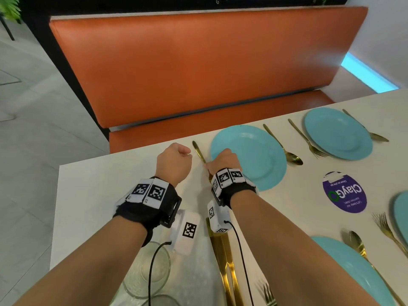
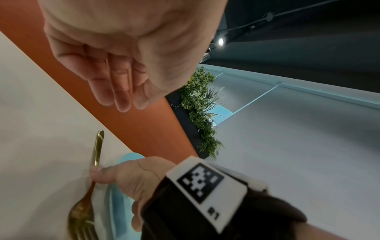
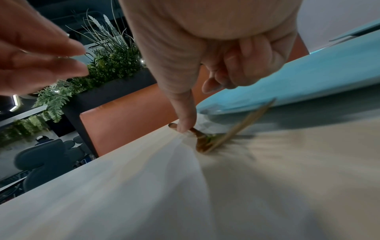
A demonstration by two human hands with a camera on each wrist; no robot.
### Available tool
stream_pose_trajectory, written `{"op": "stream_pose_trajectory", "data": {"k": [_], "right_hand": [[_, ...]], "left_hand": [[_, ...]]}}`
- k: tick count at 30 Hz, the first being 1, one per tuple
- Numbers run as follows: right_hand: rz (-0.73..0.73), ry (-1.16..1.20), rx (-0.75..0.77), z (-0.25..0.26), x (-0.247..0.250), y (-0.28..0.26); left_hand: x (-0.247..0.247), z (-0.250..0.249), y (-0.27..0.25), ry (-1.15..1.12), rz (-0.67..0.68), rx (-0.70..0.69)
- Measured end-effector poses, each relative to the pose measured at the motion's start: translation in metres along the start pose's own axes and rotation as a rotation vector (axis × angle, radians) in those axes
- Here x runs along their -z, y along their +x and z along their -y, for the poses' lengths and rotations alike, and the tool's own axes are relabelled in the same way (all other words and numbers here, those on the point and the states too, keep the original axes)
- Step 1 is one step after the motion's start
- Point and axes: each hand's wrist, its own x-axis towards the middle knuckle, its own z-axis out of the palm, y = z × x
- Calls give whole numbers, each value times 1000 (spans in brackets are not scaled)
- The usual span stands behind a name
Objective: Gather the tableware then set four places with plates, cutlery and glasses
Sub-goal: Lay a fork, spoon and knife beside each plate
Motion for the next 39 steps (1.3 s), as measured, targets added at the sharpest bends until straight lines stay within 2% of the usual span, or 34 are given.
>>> {"op": "stream_pose_trajectory", "data": {"k": [20,26,31,34,37,39], "right_hand": [[48,55,-22,-3,3,4],[73,59,14,-10,25,-7],[132,-94,164,-38,62,-37],[167,-91,151,-71,79,-59],[216,-126,164,-105,96,-86],[250,-144,176,-128,105,-103]], "left_hand": [[-1,2,-7,-7,-17,-14],[-6,-8,-20,-2,-10,-29],[-19,-30,-49,6,57,-59],[-34,-44,-78,56,107,-58],[-55,-43,-115,224,211,-56],[-74,-32,-136,330,295,2]]}}
